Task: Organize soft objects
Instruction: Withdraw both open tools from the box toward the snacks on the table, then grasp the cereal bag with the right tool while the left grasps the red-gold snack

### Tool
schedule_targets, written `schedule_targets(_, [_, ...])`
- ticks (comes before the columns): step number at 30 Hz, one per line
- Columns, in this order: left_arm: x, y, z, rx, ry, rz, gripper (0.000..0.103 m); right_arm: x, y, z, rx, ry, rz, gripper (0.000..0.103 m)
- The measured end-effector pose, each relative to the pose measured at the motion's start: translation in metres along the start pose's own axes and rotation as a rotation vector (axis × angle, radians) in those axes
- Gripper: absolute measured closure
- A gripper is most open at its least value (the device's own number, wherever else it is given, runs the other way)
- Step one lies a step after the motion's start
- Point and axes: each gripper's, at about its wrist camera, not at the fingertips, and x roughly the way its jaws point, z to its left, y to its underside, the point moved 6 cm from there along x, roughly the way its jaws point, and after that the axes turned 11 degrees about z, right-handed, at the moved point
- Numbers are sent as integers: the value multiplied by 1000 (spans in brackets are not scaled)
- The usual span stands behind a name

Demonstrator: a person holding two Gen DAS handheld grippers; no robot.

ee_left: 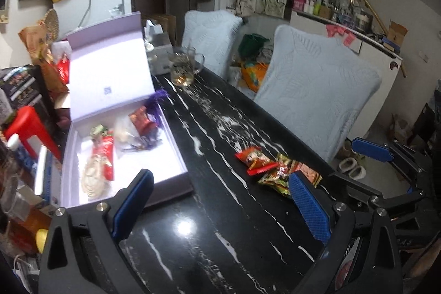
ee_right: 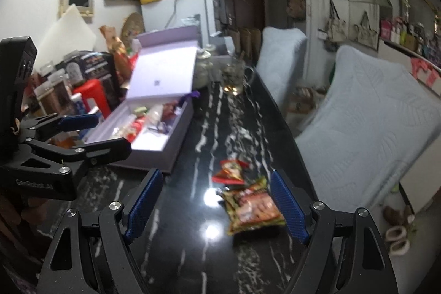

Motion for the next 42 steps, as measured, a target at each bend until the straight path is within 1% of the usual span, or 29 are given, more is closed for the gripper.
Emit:
schedule_targets(11, [49,9,-19,2,55,104,3,27,28,-40,67,28,99,21])
schedule_targets(16, [73,15,-22,-2,58,162,3,47,37,-52,86,24,148,21])
schedule_targets(20, [90,18,-18,-17,70,201,3,71,41,-61,89,18,202,21])
schedule_targets(24, [97,15,-12,-45,64,204,3,89,39,-65,76,-3,229,21])
schedule_targets(29, [104,8,-6,-73,31,206,3,110,32,-64,38,-41,264,21])
schedule_targets(33, [111,2,-6,-81,15,208,3,123,32,-58,-18,-69,289,21])
schedule_targets(37, [117,-5,-11,-73,-4,206,3,130,36,-60,-30,-68,310,22])
schedule_targets(38, [119,-7,-13,-70,-6,204,3,130,37,-62,-25,-77,314,24])
schedule_targets(39, [122,-9,-16,-68,-4,206,3,130,39,-64,-15,-98,320,30])
schedule_targets(40, [124,-10,-18,-67,-2,209,3,129,40,-65,-5,-114,321,32])
schedule_targets(42, [130,-14,-24,-63,2,216,3,125,43,-69,6,-122,312,44])
